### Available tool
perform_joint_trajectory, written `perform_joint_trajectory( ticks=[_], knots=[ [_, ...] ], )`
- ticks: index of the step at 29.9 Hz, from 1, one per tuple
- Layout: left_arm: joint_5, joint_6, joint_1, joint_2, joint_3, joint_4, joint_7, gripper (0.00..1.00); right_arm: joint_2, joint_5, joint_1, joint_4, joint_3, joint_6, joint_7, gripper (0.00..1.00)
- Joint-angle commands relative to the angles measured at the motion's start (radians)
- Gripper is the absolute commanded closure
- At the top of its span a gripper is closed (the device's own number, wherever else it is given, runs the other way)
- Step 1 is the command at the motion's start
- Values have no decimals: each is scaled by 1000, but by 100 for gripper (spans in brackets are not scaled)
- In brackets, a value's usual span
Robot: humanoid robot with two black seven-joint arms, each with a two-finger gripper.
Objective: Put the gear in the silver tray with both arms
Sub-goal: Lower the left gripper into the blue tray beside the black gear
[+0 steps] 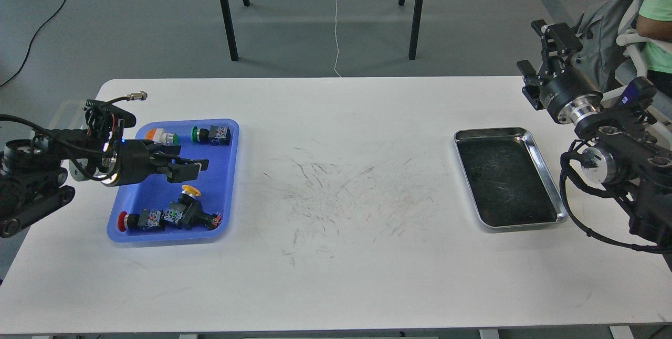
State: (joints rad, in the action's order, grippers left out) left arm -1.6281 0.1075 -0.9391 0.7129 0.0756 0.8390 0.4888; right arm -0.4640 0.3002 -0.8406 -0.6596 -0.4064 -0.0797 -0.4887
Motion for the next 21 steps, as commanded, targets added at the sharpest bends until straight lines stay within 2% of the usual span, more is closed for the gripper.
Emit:
perform_joint_trajectory(
  ticks=[1,9,21],
  knots=[
    [5,-12,5,-27,1,-43,0,20,1,0,2,0,0,0,0,5],
    [2,-20,6,-56,10,-93,0,21,1,2,2,0,0,0,0,6],
    [2,-48,43,-107,12,-158,0,30,2,-4,5,6,-22,0,0,5]
  ],
)
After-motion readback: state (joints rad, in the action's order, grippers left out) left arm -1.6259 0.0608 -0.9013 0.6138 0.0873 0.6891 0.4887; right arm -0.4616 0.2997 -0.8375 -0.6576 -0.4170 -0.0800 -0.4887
